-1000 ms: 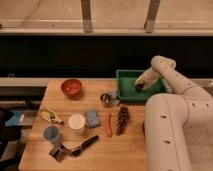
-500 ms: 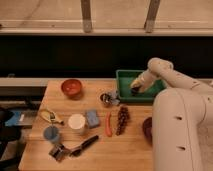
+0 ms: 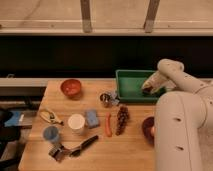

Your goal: Wipe tray with eraser

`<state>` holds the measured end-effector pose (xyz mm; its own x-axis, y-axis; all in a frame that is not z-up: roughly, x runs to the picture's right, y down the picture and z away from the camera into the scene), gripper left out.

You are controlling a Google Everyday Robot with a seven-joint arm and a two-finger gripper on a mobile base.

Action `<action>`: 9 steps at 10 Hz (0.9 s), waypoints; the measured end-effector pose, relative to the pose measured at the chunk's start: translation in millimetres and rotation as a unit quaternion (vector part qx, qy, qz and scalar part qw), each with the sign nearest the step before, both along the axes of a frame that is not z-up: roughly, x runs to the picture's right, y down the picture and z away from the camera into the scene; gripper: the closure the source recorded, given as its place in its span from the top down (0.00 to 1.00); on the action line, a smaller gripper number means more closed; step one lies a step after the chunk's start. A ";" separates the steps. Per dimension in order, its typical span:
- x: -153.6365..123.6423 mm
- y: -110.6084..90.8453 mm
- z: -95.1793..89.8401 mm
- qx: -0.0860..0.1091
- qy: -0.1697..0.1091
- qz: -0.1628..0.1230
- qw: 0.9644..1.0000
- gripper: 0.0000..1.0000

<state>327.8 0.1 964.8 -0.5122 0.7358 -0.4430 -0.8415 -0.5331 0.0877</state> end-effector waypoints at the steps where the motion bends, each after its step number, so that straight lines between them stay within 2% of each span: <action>1: 3.7 -5.1 7.2 -0.001 0.003 0.005 1.000 0.00; 3: 0.5 -13.0 18.2 0.002 -0.001 0.009 1.000 0.00; 5: -29.9 -19.0 23.0 0.006 -0.022 -0.003 1.000 0.00; 7: -66.9 -17.4 14.1 0.009 -0.047 -0.022 0.999 0.00; 9: -82.7 -10.7 4.5 0.007 -0.055 -0.032 0.998 0.00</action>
<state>245.1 -10.6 969.3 -0.4136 0.7717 -0.4831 -0.8776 -0.4792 -0.0141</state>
